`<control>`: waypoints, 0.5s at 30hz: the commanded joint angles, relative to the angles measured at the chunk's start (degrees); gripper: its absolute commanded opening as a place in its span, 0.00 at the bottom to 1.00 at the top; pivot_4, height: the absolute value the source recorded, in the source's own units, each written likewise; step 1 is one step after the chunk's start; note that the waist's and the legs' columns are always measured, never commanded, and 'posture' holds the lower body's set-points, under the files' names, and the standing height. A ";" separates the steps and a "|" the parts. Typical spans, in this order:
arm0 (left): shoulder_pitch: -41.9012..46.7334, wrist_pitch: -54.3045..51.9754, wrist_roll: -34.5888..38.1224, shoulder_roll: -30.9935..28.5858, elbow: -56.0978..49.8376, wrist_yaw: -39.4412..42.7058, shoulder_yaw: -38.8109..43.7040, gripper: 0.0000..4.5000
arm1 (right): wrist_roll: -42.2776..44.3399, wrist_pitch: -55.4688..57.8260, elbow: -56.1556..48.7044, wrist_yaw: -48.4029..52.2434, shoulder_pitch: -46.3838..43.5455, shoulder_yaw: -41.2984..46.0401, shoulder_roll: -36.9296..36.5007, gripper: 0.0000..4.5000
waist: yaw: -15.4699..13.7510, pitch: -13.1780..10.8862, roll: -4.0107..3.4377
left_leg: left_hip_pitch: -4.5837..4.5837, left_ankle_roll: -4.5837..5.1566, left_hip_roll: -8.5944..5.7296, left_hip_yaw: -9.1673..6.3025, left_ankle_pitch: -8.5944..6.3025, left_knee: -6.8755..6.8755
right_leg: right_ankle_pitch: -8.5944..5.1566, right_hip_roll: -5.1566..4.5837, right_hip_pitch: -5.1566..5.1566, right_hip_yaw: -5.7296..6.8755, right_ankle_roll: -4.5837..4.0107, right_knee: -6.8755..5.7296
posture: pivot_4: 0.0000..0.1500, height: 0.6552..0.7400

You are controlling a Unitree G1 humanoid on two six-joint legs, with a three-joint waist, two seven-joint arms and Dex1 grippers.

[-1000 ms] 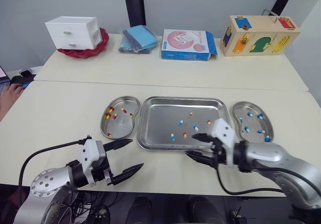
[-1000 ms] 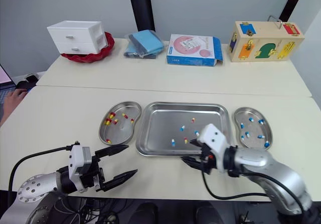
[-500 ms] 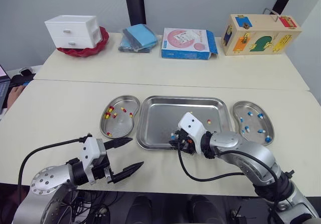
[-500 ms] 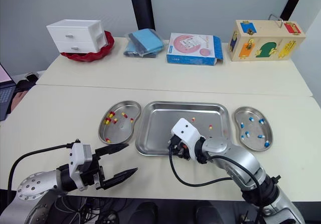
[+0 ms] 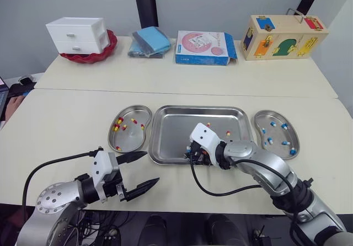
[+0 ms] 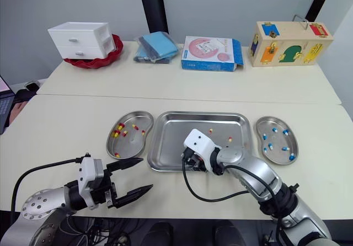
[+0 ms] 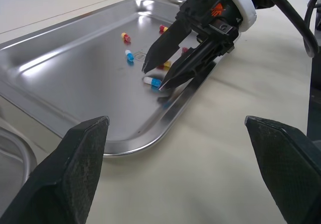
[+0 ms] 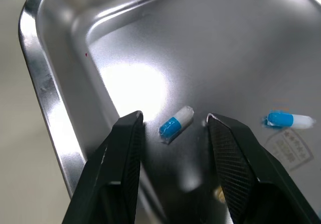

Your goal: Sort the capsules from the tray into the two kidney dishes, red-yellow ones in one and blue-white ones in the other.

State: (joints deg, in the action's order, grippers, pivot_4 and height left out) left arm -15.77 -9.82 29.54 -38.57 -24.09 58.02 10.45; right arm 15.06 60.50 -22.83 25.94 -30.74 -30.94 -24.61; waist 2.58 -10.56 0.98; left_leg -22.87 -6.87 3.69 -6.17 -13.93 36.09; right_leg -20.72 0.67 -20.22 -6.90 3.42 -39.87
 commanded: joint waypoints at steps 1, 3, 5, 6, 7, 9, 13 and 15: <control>0.07 1.12 -0.34 0.32 -0.40 -0.13 -0.22 1.00 | -1.50 -1.47 0.61 1.70 -1.28 -1.42 -0.23 0.50 | 0.05 0.00 0.00 | 0.00 0.00 0.00 0.00 0.00 0.00 | 0.00 0.00 0.00 0.00 0.00 0.00 | 1.00 1.00; 0.08 1.30 -0.55 0.52 -0.21 -0.12 -0.34 1.00 | -2.19 -2.00 1.24 2.50 -1.69 -1.94 -0.46 0.50 | 0.11 0.00 0.00 | 0.01 0.00 0.00 0.00 0.00 0.00 | 0.00 0.00 0.00 0.00 0.00 0.00 | 1.00 1.00; 0.16 1.54 -0.75 0.75 0.12 -0.07 -0.47 1.00 | -3.09 -2.67 2.00 3.72 -2.40 -2.81 -1.09 0.45 | 0.23 0.00 0.00 | 0.01 0.00 0.00 0.00 0.00 0.00 | 0.00 0.00 0.00 0.00 0.00 0.00 | 1.00 1.00; 0.22 1.71 -0.89 0.89 0.35 -0.03 -0.55 1.00 | -3.58 -3.10 2.45 4.28 -2.69 -3.11 -1.39 0.40 | 0.23 0.00 0.00 | 0.00 0.00 0.00 0.00 0.00 0.00 | 0.00 0.00 0.00 0.00 0.00 0.00 | 1.00 1.00; 0.29 1.82 -1.06 1.04 0.48 -0.04 -0.68 1.00 | -3.95 -3.50 2.78 4.70 -2.78 -3.23 -1.62 0.36 | 0.25 0.00 0.00 | 0.00 0.00 0.00 0.00 0.00 0.00 | 0.00 0.00 0.00 0.00 0.00 0.00 | 1.00 1.00; 0.34 2.02 -1.34 1.29 0.72 -0.12 -0.89 1.00 | -4.65 -4.35 3.22 5.60 -2.97 -3.63 -2.06 0.26 | 0.26 0.00 0.00 | 0.01 0.00 0.00 0.00 0.00 0.00 | 0.00 0.00 0.00 0.00 0.00 0.00 | 1.00 1.00; 0.34 2.66 -1.77 1.54 1.29 -0.17 -1.13 1.00 | -5.62 -5.15 3.34 6.89 -2.87 -3.60 -1.81 0.06 | 0.32 0.00 0.00 | 0.01 0.00 0.00 0.00 0.00 0.00 | 0.00 0.00 0.00 0.00 0.00 0.00 | 1.00 1.00; 0.47 2.87 -1.93 1.61 1.48 -0.24 -1.27 1.00 | -5.88 -5.87 3.51 7.38 -3.01 -3.43 -1.46 0.00 | 0.35 0.00 0.00 | 0.01 0.00 0.00 0.00 0.00 0.00 | 0.00 0.00 0.00 0.00 0.00 0.00 | 1.00 1.00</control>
State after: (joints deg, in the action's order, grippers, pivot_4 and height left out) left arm -15.52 -8.07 27.72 -37.29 -22.22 58.02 9.19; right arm 9.64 55.33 -19.34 32.49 -33.34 -33.87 -26.26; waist 2.94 -10.57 0.97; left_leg -22.86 -6.87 3.69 -6.17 -13.93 36.08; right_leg -20.72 0.67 -20.21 -6.90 3.42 -39.88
